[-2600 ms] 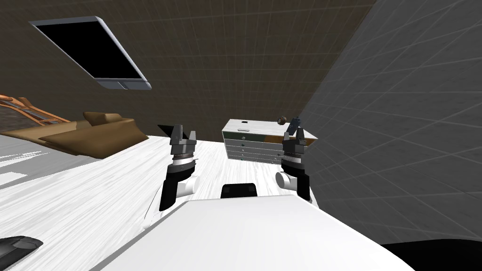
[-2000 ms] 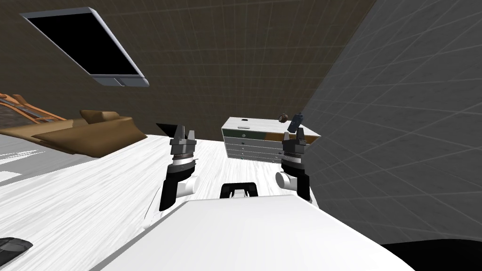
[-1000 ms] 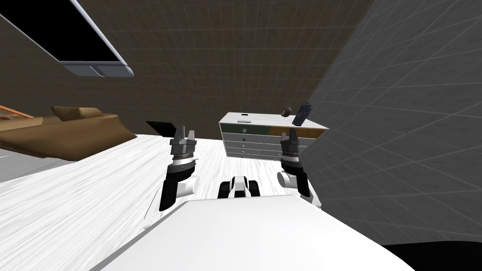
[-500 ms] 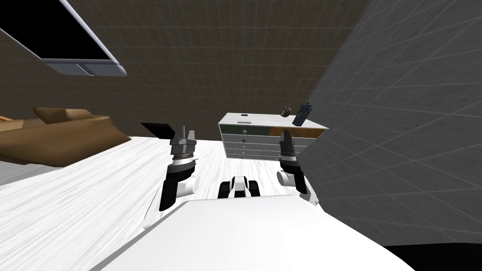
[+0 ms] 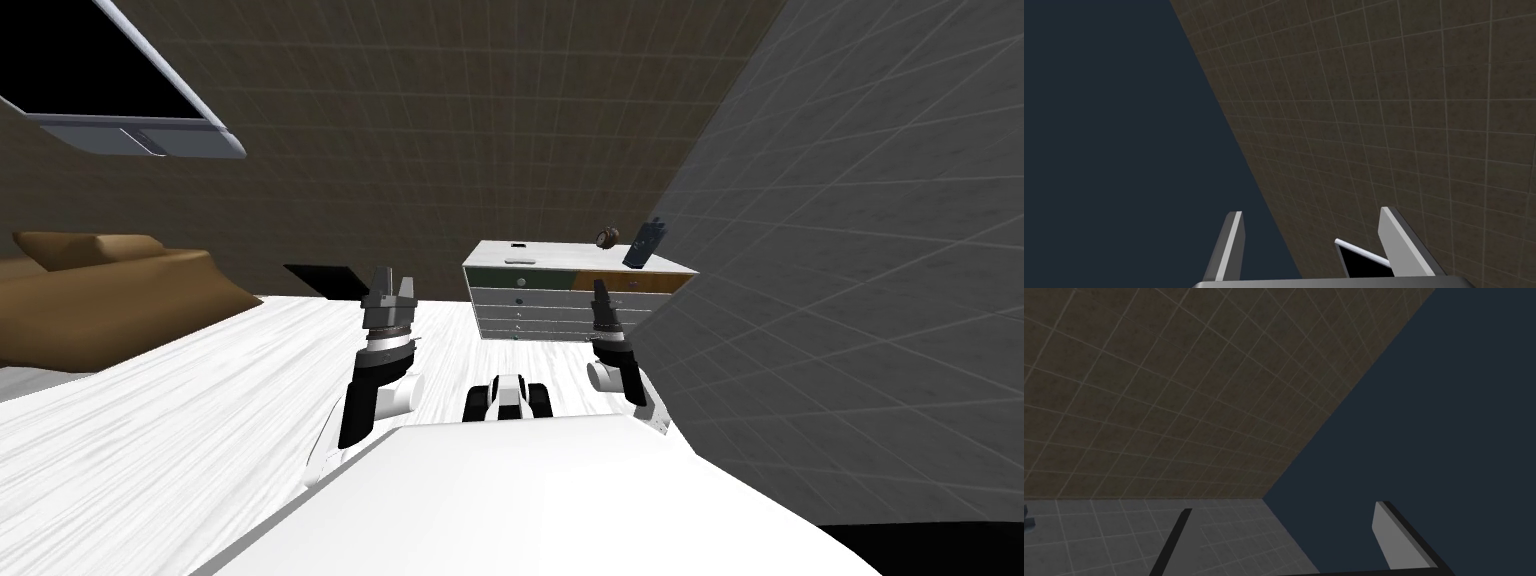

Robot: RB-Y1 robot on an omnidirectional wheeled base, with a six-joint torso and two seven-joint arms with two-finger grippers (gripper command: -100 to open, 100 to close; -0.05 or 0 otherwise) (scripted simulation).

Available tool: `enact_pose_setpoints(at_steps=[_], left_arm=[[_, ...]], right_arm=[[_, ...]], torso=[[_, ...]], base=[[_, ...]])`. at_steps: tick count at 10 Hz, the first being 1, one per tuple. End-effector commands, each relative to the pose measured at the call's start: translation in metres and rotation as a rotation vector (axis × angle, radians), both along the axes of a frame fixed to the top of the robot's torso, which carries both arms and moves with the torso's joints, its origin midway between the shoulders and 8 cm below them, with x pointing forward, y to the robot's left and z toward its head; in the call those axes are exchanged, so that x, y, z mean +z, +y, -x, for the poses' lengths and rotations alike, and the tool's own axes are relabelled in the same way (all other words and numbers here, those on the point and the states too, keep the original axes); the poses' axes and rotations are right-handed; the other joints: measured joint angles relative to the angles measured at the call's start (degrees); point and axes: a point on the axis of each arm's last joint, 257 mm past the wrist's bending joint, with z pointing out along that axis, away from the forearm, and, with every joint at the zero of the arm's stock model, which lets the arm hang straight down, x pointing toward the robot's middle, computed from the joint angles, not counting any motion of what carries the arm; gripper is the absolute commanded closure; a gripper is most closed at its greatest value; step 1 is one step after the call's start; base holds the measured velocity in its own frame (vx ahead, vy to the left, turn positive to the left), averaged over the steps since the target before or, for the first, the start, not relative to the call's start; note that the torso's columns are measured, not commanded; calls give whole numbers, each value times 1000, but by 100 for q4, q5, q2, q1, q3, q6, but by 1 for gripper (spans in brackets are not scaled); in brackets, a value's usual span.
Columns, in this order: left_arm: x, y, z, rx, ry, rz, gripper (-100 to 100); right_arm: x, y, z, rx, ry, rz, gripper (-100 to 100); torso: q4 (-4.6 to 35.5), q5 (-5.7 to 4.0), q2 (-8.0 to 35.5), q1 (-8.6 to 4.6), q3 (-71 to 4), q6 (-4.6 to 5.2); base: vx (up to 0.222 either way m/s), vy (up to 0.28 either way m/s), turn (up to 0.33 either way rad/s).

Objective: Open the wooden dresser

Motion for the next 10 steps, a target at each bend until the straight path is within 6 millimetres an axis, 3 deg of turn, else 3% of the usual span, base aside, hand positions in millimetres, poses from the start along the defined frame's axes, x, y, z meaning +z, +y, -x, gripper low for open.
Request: enact_pose_setpoints(at_steps=[1,10], left_arm=[[0,0,0,0,0,0,0],[0,0,0,0,0,0,0]], right_arm=[[-7,0,-5,-53,1,79,-100],[-30,-2,-18,-200,3,294,-100]], torso=[[0,0,-4,4,-1,1],[-1,-1,-2,-3,-1,1]], base=[[68,61,-44],[51,47,-43]])
